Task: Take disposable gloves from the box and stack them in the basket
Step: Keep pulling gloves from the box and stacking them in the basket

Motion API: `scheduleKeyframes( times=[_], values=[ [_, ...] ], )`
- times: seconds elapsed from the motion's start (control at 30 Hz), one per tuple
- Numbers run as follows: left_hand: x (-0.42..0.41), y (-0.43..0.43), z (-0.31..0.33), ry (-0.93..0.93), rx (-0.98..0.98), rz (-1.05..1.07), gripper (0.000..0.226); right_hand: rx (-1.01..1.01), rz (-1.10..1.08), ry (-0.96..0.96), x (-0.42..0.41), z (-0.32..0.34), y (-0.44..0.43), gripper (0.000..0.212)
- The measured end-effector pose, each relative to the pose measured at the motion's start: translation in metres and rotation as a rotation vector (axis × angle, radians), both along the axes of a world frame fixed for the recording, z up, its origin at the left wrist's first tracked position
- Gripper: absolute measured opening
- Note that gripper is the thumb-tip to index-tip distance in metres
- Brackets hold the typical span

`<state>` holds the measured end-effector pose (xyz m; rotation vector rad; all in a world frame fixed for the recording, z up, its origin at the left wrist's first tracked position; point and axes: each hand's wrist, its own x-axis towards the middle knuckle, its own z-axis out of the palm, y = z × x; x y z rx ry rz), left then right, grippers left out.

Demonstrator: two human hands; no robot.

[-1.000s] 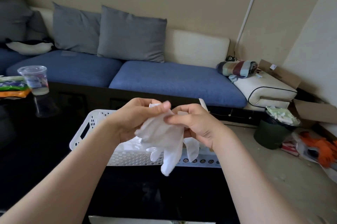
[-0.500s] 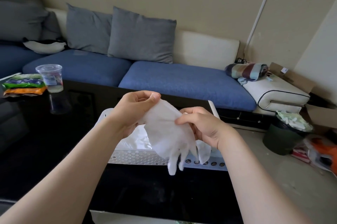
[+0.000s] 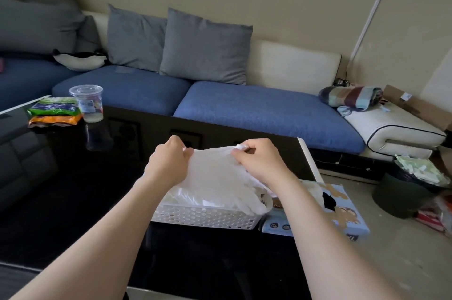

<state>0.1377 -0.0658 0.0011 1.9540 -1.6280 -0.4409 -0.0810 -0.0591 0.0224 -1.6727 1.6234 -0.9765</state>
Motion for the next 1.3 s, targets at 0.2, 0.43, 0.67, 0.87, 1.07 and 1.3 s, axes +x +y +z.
scheduleKeyframes(
  times=[0.2, 0.43, 0.67, 0.87, 1.07, 1.3],
  values=[
    [0.008, 0.001, -0.001, -0.249, 0.050, 0.058, 0.025, -0.225, -0.030, 0.471, 0.021, -0.017, -0.020, 0.033],
    [0.002, 0.007, 0.009, -0.505, -0.038, 0.083, 0.036, -0.340, 0.170, 0.625, 0.027, 0.005, -0.009, 0.038],
    [-0.013, 0.005, -0.003, -0.465, 0.136, -0.372, 0.028, 0.148, 0.477, 0.807, 0.032, 0.002, 0.007, 0.079],
    [-0.011, 0.004, -0.011, -0.437, 0.296, -0.383, 0.029, 0.182, 0.489, 0.701, 0.020, -0.012, 0.011, 0.070],
    [-0.036, 0.007, 0.000, -0.483, -0.050, -0.216, 0.024, -0.045, 0.295, 0.485, 0.002, 0.006, 0.021, 0.041],
    [-0.089, 0.015, 0.004, -0.202, -0.307, -0.481, 0.022, -0.003, -0.061, 0.608, -0.070, 0.028, 0.046, 0.023]
  ],
)
